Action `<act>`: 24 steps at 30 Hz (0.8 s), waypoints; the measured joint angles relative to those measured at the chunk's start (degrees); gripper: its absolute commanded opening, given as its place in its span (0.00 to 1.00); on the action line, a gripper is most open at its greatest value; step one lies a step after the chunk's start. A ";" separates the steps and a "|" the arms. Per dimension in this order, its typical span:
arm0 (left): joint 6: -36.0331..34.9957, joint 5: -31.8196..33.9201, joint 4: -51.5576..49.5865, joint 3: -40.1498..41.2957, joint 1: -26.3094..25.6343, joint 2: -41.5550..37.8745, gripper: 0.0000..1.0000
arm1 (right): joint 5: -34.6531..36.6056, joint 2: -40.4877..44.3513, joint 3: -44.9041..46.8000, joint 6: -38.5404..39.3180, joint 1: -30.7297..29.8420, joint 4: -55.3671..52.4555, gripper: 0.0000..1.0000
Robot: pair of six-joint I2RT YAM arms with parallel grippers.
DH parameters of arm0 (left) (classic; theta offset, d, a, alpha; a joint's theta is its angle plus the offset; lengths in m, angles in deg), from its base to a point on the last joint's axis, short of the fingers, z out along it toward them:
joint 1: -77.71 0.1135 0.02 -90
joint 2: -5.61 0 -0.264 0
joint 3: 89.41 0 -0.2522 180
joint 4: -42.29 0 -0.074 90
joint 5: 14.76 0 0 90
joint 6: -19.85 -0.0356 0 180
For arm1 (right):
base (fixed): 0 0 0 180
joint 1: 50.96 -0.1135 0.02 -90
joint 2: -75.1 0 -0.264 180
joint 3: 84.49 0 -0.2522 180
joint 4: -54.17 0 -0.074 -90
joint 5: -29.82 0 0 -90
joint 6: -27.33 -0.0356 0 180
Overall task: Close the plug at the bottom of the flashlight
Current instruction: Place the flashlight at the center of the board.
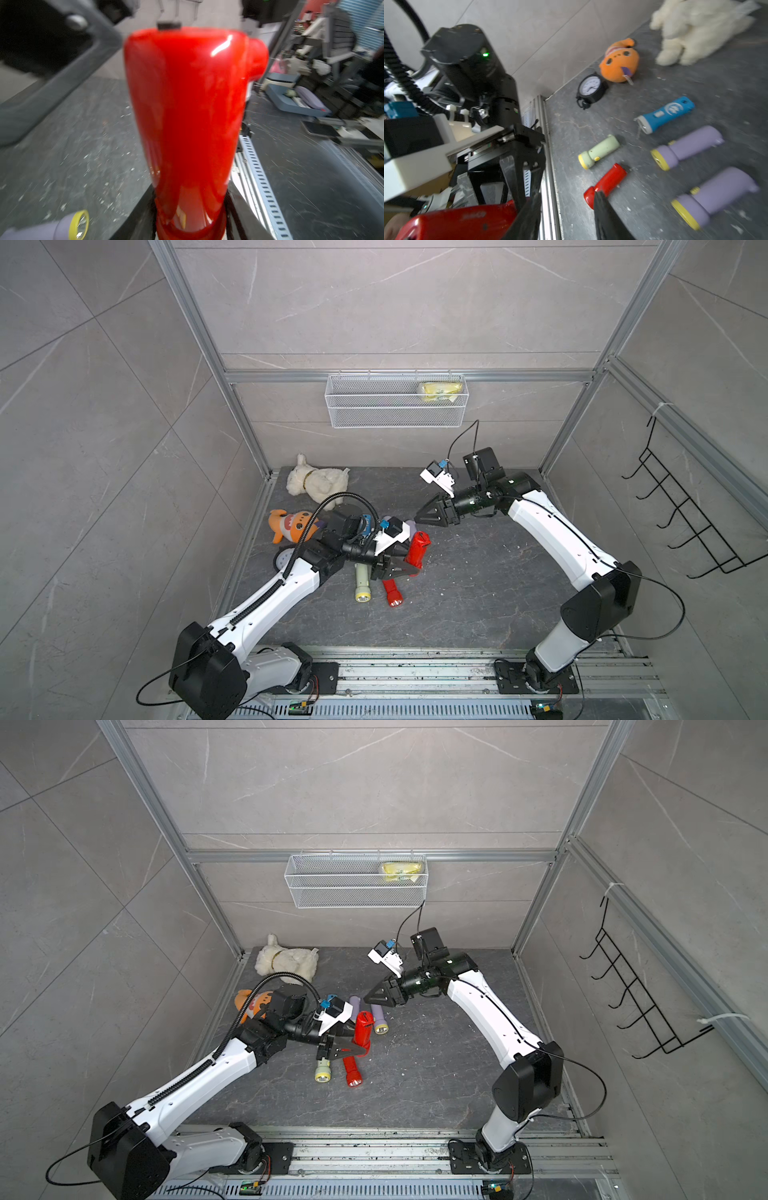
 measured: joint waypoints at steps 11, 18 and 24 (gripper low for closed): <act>43.30 35.45 -4.48 -10.47 -0.48 14.82 0.00 | 29.70 24.98 11.72 -15.47 2.67 8.83 0.44; 62.05 44.83 -16.17 -19.89 -12.96 27.65 0.00 | 37.88 28.59 14.10 -19.54 2.67 6.80 0.43; 72.37 47.89 -21.94 -18.53 -21.66 29.99 0.00 | 39.85 28.98 16.68 -21.73 2.67 4.07 0.42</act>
